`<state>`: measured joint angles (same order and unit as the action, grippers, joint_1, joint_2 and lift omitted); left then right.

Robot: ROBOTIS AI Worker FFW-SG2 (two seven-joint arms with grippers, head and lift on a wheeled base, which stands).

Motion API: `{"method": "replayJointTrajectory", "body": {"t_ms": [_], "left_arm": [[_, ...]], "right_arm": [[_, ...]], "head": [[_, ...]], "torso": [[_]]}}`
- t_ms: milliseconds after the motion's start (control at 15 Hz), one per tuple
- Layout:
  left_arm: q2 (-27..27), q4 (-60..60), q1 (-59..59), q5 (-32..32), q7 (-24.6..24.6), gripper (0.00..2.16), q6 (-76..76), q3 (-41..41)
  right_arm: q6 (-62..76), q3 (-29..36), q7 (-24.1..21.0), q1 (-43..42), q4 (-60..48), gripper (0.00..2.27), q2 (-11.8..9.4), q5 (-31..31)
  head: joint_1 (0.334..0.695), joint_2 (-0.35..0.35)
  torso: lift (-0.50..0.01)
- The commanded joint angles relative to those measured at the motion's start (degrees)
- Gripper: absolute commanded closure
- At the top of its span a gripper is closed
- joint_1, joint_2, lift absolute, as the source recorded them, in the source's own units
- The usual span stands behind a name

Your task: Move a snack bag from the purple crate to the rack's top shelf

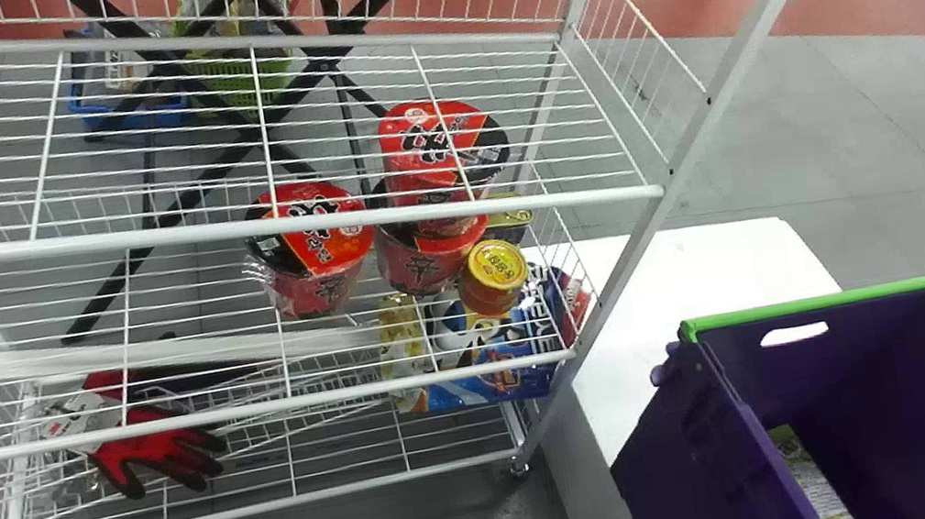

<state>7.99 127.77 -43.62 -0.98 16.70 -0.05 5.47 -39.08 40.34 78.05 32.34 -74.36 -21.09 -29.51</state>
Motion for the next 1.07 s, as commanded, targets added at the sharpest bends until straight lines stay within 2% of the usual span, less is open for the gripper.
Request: {"method": "replayJointTrajectory", "body": {"t_ms": [0, 400, 1000], "left_arm": [[-0.08, -0.85, 0.73, -0.34, -0.09, 0.1, 0.01, 0.15], [-0.08, -3.67, 2.75, -2.45, -2.02, 0.1, -0.16, -0.02], [-0.08, -7.71, 4.42, -3.41, -3.16, 0.1, -1.04, 0.68]], "right_arm": [[0.1, -0.79, 0.28, 0.35, 0.89, 0.0, 0.26, -0.37], [1.33, -1.23, 0.28, 1.41, 2.29, 0.03, 2.19, -1.16], [4.67, 0.61, 0.28, 4.22, 3.44, 0.15, 2.11, -1.86]], "head": [[0.695, -0.35], [0.695, -0.35], [0.695, -0.35]], "torso": [[-0.457], [-0.457], [-0.457]]}}
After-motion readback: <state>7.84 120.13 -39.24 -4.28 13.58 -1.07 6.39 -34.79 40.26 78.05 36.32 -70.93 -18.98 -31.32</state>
